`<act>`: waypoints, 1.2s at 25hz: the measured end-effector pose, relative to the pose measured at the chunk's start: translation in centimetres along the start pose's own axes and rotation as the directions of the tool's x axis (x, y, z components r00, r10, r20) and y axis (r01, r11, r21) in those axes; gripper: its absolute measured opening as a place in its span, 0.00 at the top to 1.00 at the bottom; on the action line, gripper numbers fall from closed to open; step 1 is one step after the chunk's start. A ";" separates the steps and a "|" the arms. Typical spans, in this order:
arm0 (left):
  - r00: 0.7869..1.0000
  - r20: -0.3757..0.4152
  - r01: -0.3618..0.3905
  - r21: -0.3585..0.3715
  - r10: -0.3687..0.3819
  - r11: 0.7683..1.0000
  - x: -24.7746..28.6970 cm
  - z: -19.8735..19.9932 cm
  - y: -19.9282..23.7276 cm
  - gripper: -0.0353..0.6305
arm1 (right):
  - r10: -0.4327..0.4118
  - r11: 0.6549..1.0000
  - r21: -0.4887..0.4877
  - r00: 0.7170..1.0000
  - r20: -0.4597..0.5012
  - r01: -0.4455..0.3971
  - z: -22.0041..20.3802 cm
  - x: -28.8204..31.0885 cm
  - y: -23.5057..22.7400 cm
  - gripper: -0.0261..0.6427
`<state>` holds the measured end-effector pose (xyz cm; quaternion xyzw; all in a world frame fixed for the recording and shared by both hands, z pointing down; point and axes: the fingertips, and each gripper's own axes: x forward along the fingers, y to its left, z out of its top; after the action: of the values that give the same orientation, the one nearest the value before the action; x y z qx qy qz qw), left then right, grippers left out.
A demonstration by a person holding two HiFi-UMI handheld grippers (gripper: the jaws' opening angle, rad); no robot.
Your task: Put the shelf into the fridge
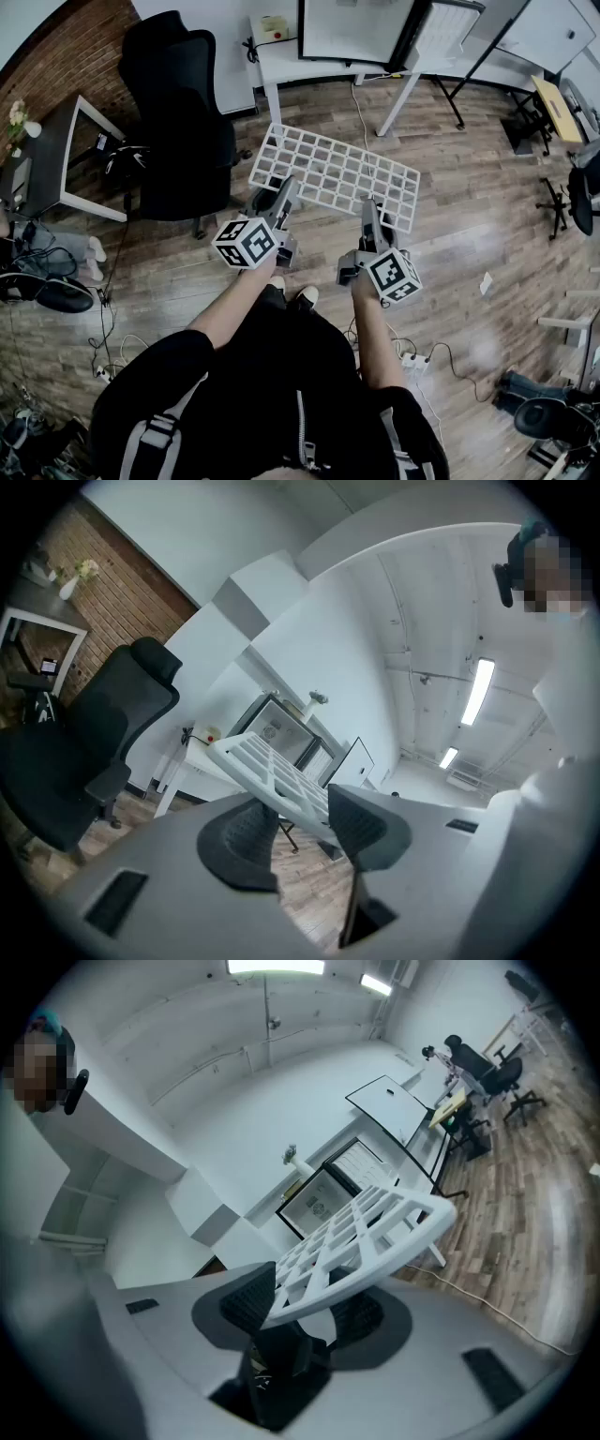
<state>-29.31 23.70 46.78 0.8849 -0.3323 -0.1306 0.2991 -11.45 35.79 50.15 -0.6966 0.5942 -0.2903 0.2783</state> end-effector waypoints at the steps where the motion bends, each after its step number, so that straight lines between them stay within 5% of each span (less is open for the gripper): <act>1: 1.000 0.002 -0.002 0.001 0.002 1.000 -0.1 0.1 0.0 0.67 | 0.005 1.000 -0.003 1.000 0.001 -0.005 0.0 0.1 0.1 0.67; 20: 1.000 0.004 -0.020 -0.012 0.021 1.000 2.0 -1.1 0.3 0.67 | 0.013 1.000 -0.015 0.999 -0.034 -0.014 0.9 1.7 -1.7 0.67; 30: 0.999 0.001 -0.033 -0.029 0.033 0.999 10.3 -1.5 2.6 0.67 | -0.001 1.000 -0.015 0.998 -0.058 0.000 3.6 8.9 -5.0 0.67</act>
<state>-22.31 15.94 49.17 0.8747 -0.3453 -0.1311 0.3139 -4.33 27.81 52.06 -0.6900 0.6041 -0.3059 0.2557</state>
